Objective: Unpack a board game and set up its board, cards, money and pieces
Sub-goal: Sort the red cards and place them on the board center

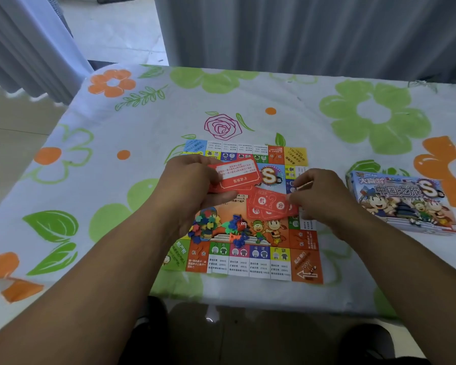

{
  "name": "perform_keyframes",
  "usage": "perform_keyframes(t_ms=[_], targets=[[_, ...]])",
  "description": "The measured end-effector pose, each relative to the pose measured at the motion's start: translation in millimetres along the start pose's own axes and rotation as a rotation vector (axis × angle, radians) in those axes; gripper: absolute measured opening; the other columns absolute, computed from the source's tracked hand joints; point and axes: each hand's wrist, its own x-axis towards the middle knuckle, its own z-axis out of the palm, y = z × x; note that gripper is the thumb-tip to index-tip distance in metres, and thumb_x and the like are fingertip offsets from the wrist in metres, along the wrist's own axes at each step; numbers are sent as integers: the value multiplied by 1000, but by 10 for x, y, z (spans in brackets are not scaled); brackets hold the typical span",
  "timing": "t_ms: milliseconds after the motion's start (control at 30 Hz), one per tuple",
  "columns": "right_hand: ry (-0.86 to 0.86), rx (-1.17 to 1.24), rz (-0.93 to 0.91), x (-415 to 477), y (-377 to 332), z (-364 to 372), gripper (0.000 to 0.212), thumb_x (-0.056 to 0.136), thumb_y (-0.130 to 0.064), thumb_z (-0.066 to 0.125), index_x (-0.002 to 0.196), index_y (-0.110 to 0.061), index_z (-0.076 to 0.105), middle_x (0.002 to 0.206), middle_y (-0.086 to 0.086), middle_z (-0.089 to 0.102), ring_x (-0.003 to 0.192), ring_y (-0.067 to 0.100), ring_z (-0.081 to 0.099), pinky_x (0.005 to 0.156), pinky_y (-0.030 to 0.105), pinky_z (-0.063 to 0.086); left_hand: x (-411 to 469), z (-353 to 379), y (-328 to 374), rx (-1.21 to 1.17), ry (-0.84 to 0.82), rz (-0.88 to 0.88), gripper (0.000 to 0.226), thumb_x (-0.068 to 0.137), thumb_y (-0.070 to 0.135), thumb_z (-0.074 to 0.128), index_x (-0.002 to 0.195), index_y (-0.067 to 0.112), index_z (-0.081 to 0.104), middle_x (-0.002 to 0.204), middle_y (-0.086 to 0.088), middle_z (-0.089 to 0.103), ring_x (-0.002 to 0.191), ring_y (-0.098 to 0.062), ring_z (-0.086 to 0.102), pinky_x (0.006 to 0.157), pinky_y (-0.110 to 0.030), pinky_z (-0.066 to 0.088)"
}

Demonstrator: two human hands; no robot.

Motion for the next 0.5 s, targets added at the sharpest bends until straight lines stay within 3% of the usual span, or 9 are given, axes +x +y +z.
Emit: perform_keyframes(t_ms=[100, 200, 300, 500], targets=[[134, -214, -121, -9, 1, -70, 16, 87, -18, 71, 97, -20, 59, 102, 1, 62, 90, 22, 64, 79, 47, 57, -26, 22, -6, 15, -42, -9, 14, 95, -9, 49, 101, -3, 61, 103, -25, 70, 83, -33, 75, 58, -31, 60], [29, 111, -195, -95, -102, -67, 4, 93, -19, 68, 91, -17, 66, 92, 4, 69, 78, 18, 67, 60, 36, 53, -51, 65, -24, 28, -94, -15, 14, 95, -9, 50, 101, -3, 61, 103, -24, 71, 82, -32, 75, 60, -33, 62], [-166, 389, -204, -216, -233, -37, 18, 92, -31, 70, 95, -13, 69, 89, 5, 74, 68, 19, 69, 55, 30, 51, -58, 106, -41, 34, -133, -24, 13, 94, -6, 54, 105, -4, 62, 105, -22, 70, 83, -31, 75, 59, -30, 61], [-118, 420, -213, -237, -258, -73, 22, 83, -11, 79, 100, -8, 66, 85, 11, 74, 60, 19, 66, 52, 33, 54, -56, 152, -49, -18, -175, -43, 13, 97, 4, 57, 105, -5, 62, 106, -22, 72, 85, -30, 75, 58, -28, 59]])
